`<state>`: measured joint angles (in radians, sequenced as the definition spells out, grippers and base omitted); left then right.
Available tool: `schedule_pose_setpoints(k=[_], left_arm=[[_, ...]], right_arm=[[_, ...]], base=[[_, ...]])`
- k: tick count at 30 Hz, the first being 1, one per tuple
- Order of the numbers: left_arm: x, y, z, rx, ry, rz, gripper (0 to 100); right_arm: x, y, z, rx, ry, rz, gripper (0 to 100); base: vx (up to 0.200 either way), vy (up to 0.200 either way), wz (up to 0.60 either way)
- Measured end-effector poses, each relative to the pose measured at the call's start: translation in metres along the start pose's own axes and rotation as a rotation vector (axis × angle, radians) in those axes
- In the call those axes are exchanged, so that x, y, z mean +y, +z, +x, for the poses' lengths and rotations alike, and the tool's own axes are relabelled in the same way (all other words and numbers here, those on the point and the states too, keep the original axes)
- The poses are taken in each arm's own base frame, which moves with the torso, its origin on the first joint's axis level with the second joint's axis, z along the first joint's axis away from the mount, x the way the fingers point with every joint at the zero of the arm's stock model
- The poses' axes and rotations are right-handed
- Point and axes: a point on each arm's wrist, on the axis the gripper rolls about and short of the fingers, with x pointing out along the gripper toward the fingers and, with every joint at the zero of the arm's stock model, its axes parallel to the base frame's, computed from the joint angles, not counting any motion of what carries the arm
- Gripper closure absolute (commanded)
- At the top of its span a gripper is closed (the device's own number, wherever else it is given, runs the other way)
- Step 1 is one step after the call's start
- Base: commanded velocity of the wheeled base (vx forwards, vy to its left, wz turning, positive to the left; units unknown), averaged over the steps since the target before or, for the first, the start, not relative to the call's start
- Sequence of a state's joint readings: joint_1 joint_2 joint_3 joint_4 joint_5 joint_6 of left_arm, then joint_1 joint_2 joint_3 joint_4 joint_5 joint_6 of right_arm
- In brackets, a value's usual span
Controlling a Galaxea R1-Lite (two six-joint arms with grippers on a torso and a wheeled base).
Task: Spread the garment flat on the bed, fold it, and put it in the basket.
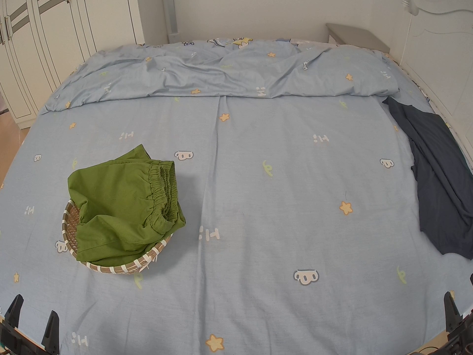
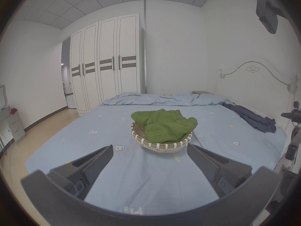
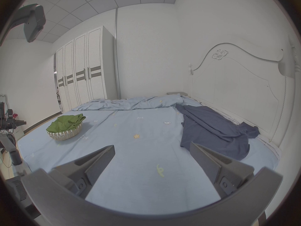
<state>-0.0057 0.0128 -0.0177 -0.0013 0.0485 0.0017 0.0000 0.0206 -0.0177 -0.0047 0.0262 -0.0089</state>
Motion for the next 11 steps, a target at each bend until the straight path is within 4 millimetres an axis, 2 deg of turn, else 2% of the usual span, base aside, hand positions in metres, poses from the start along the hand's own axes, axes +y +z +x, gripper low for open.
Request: schedule_pose_setpoints(k=[11], left_arm=[[0.0, 0.0, 0.0, 0.0, -0.001, 0.0, 0]], right_arm=[[-0.0001, 0.0002, -0.0005, -0.008, -0.009, 0.002, 0]], base=[[0.0, 0.0, 0.0]])
